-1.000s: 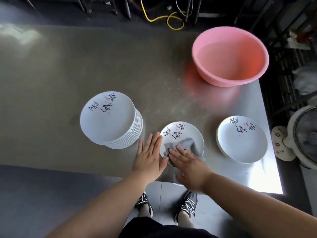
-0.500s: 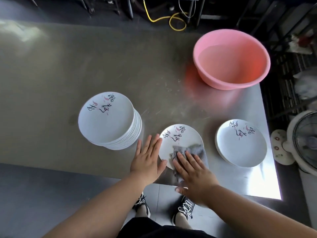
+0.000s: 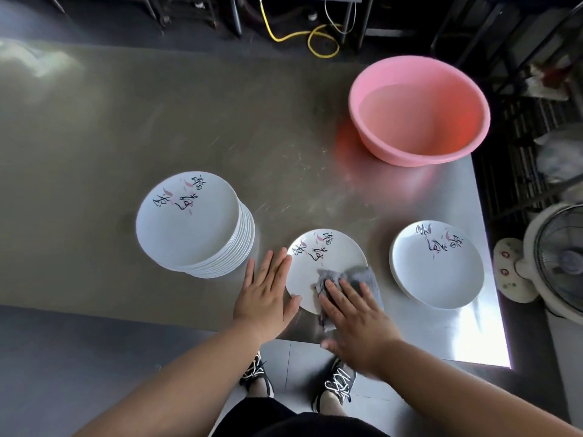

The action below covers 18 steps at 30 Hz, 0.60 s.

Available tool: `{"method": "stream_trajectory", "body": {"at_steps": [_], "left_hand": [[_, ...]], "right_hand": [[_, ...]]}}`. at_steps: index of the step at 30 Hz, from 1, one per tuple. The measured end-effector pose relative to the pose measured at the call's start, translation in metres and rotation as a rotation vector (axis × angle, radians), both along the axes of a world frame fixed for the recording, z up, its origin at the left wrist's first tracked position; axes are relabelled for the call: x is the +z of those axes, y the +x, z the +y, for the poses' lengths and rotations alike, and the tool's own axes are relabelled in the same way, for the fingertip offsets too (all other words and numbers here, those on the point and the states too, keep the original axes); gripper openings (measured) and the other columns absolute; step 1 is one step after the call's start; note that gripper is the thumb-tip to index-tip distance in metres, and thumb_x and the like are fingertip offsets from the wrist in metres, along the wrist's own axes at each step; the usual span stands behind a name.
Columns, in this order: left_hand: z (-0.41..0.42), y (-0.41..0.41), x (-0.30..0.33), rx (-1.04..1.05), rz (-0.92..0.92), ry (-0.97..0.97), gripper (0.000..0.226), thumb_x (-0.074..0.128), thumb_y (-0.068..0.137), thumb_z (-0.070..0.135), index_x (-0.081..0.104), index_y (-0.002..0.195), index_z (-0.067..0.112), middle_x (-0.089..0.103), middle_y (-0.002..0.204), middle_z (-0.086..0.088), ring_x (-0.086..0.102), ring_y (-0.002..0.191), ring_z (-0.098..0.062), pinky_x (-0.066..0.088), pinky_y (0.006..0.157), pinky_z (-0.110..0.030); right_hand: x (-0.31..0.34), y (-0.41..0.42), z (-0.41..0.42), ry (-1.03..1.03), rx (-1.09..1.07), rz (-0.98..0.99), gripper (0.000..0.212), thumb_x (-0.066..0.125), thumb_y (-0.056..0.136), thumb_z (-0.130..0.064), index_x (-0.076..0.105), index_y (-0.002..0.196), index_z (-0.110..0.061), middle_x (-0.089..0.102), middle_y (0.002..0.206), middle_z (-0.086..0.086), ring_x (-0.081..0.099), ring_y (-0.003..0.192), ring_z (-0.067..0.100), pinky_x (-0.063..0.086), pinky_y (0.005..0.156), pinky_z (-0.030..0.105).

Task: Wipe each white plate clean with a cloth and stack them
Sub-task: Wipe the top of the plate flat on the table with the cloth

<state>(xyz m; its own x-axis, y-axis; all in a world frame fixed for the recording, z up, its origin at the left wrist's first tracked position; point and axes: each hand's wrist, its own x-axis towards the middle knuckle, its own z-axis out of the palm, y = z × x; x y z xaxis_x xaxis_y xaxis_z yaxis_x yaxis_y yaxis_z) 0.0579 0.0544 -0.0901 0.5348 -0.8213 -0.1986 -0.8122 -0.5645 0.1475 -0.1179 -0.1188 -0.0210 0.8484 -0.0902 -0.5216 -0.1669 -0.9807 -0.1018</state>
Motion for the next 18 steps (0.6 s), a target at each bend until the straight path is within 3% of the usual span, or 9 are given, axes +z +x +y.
{"method": "stream_trajectory", "body": {"at_steps": [2, 4, 9, 12, 13, 14, 16, 18], "left_hand": [[0.000, 0.000, 0.001, 0.000, 0.004, 0.008, 0.085, 0.028, 0.102, 0.058, -0.004, 0.168, 0.015, -0.011, 0.176, 0.000, -0.007, 0.163, -0.023, 0.008, 0.129, -0.059], [0.000, 0.000, 0.001, 0.001, 0.004, 0.012, 0.085, 0.026, 0.102, 0.059, -0.007, 0.168, 0.016, -0.014, 0.176, 0.001, -0.010, 0.163, -0.022, 0.005, 0.129, -0.058], [0.001, -0.001, 0.003, 0.010, 0.015, 0.020, 0.087, 0.026, 0.102, 0.062, -0.007, 0.168, 0.016, -0.013, 0.176, 0.000, -0.011, 0.162, -0.022, 0.003, 0.129, -0.057], [0.000, -0.001, 0.004, 0.004, 0.025, 0.022, 0.087, 0.028, 0.101, 0.061, -0.008, 0.167, 0.017, -0.013, 0.176, 0.002, -0.011, 0.162, -0.023, 0.006, 0.129, -0.058], [0.000, 0.000, 0.004, 0.001, 0.028, 0.018, 0.087, 0.029, 0.101, 0.059, -0.007, 0.168, 0.017, -0.013, 0.176, 0.002, -0.010, 0.163, -0.023, 0.008, 0.129, -0.059], [0.000, 0.000, 0.004, -0.001, 0.032, 0.014, 0.087, 0.031, 0.101, 0.058, -0.004, 0.168, 0.016, -0.011, 0.176, 0.002, -0.008, 0.163, -0.023, 0.009, 0.129, -0.059], [0.000, 0.000, 0.004, 0.000, 0.039, -0.001, 0.087, 0.036, 0.098, 0.053, 0.002, 0.168, 0.014, -0.006, 0.177, 0.000, -0.004, 0.163, -0.024, 0.014, 0.128, -0.060], [0.000, 0.000, 0.004, 0.000, 0.041, -0.013, 0.087, 0.039, 0.097, 0.050, 0.005, 0.169, 0.013, -0.003, 0.177, 0.000, -0.001, 0.163, -0.024, 0.015, 0.128, -0.060]], "right_hand": [[-0.002, 0.017, -0.018, -0.050, -0.055, -0.016, 0.096, 0.015, 0.091, -0.078, 0.013, 0.168, -0.021, 0.000, 0.175, 0.007, 0.003, 0.162, 0.033, -0.009, 0.127, 0.052], [-0.006, 0.031, -0.031, -0.087, -0.164, 0.024, 0.093, 0.010, 0.094, -0.077, -0.009, 0.167, -0.023, -0.020, 0.173, 0.002, -0.020, 0.160, 0.028, -0.016, 0.127, 0.055], [0.003, 0.004, -0.006, 0.056, -0.188, 0.044, 0.101, 0.006, 0.086, -0.080, -0.009, 0.166, -0.020, -0.022, 0.171, 0.004, -0.023, 0.158, 0.030, -0.013, 0.128, 0.050], [0.016, -0.019, 0.007, 0.055, -0.100, 0.030, 0.094, 0.029, 0.089, -0.075, 0.042, 0.160, -0.015, 0.030, 0.170, 0.009, 0.024, 0.157, 0.034, 0.001, 0.126, 0.043], [0.016, -0.016, 0.001, 0.006, -0.105, -0.018, 0.089, 0.033, 0.091, -0.073, 0.049, 0.156, -0.015, 0.037, 0.167, 0.009, 0.029, 0.155, 0.032, 0.004, 0.126, 0.042], [0.016, -0.009, -0.009, -0.014, -0.126, -0.019, 0.089, 0.032, 0.093, -0.072, 0.041, 0.161, -0.016, 0.029, 0.171, 0.007, 0.018, 0.159, 0.032, 0.004, 0.129, 0.042], [0.011, 0.014, -0.033, -0.036, -0.186, 0.000, 0.092, 0.029, 0.097, -0.073, 0.008, 0.169, -0.020, -0.005, 0.176, 0.000, -0.018, 0.160, 0.034, -0.007, 0.130, 0.046], [0.002, 0.042, -0.058, -0.052, -0.183, -0.046, 0.093, 0.024, 0.096, -0.076, -0.002, 0.168, -0.024, -0.017, 0.174, -0.010, -0.029, 0.156, 0.036, -0.010, 0.130, 0.047]]}}
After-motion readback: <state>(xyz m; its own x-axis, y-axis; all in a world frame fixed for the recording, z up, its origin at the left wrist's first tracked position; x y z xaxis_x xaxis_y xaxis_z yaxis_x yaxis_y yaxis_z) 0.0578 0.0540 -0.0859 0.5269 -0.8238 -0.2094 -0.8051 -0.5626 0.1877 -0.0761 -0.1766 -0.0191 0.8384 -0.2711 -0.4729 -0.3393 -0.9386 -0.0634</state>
